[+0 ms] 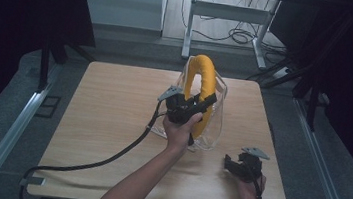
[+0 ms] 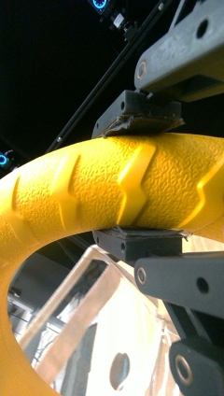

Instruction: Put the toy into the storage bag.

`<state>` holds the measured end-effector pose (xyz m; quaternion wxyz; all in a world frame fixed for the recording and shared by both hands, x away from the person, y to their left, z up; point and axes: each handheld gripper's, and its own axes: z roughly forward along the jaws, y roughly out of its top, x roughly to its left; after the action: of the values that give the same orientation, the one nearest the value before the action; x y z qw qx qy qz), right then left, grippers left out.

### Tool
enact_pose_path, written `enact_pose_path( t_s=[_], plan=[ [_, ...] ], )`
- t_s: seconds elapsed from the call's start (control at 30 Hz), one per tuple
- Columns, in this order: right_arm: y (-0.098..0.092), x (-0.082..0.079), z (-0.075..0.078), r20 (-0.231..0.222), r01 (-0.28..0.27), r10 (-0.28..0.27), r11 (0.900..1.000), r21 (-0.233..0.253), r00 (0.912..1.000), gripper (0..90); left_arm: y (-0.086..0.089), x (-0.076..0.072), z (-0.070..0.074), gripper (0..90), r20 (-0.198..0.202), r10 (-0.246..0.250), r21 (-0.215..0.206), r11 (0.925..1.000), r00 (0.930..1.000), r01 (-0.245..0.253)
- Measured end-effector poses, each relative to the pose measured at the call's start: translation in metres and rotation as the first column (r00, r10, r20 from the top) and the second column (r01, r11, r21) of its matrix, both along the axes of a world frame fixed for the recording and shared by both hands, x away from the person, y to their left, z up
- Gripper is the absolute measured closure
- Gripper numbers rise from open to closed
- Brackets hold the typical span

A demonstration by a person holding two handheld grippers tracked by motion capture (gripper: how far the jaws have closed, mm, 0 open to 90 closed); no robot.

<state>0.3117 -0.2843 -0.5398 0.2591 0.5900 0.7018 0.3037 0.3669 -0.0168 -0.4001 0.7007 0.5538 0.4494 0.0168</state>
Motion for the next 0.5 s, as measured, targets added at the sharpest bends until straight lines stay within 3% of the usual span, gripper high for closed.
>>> enact_pose_path(
  t_s=[0.4,0.5],
  plan=[
    [0.0002,-0.0001,0.0,-0.002,0.003,-0.003,1.0,0.003,1.0,21.5,-0.0033,0.0011,-0.0052,49.8,0.002,-0.012,0.01,0.9999,0.9999,0.012],
    [0.0002,-0.0001,0.0,-0.002,0.003,-0.003,1.0,0.003,1.0,21.5,-0.0019,0.0021,-0.0038,49.2,0.007,-0.008,0.034,0.9994,0.9999,0.008]
  ],
)
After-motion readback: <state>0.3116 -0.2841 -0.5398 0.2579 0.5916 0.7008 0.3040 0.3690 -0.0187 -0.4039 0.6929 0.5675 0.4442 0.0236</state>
